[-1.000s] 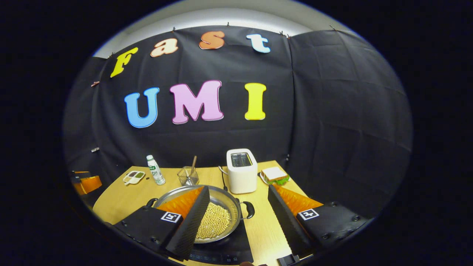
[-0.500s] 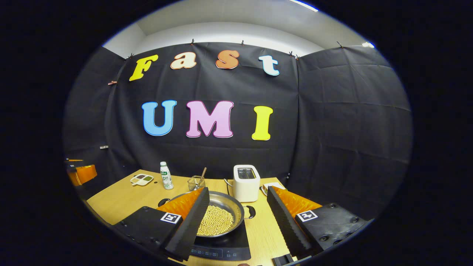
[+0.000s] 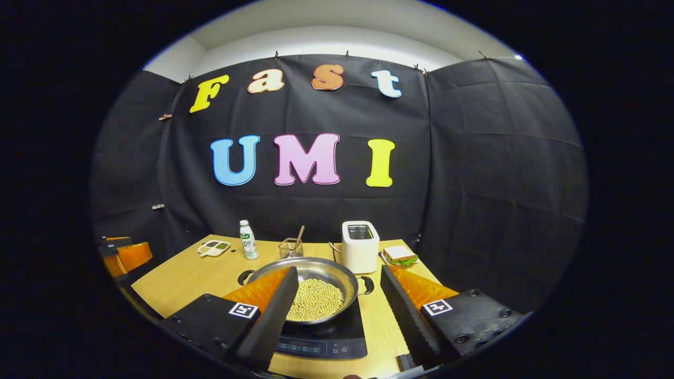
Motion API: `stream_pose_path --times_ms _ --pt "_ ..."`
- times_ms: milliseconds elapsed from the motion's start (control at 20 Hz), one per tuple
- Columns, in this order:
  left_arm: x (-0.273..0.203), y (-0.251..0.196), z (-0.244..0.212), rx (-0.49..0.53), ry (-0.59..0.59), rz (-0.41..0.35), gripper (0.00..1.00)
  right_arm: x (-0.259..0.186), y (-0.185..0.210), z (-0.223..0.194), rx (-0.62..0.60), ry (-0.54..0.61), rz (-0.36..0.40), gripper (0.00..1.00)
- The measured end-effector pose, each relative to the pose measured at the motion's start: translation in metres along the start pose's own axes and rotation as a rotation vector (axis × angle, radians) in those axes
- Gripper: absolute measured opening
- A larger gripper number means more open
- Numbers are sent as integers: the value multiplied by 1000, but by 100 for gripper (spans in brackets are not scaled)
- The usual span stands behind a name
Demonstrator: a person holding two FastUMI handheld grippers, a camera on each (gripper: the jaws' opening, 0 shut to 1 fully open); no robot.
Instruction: First push the handle of the pot to place it horizontally, then grasp the pot with both hands and set it on the induction cooktop.
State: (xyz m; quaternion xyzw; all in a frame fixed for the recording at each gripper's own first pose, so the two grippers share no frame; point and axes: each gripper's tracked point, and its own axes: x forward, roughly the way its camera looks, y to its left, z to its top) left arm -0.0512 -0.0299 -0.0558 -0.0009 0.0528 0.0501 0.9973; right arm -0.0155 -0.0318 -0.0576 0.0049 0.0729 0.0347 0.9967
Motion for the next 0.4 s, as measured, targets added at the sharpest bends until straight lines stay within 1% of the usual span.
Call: stream_pose_path --times_ms 250,400 --pt "10 -10 9 50 -24 -27 95 15 5 16 15 -31 12 97" --pt "16 -19 7 29 -5 -49 95 23 1 21 19 -31 4 98"
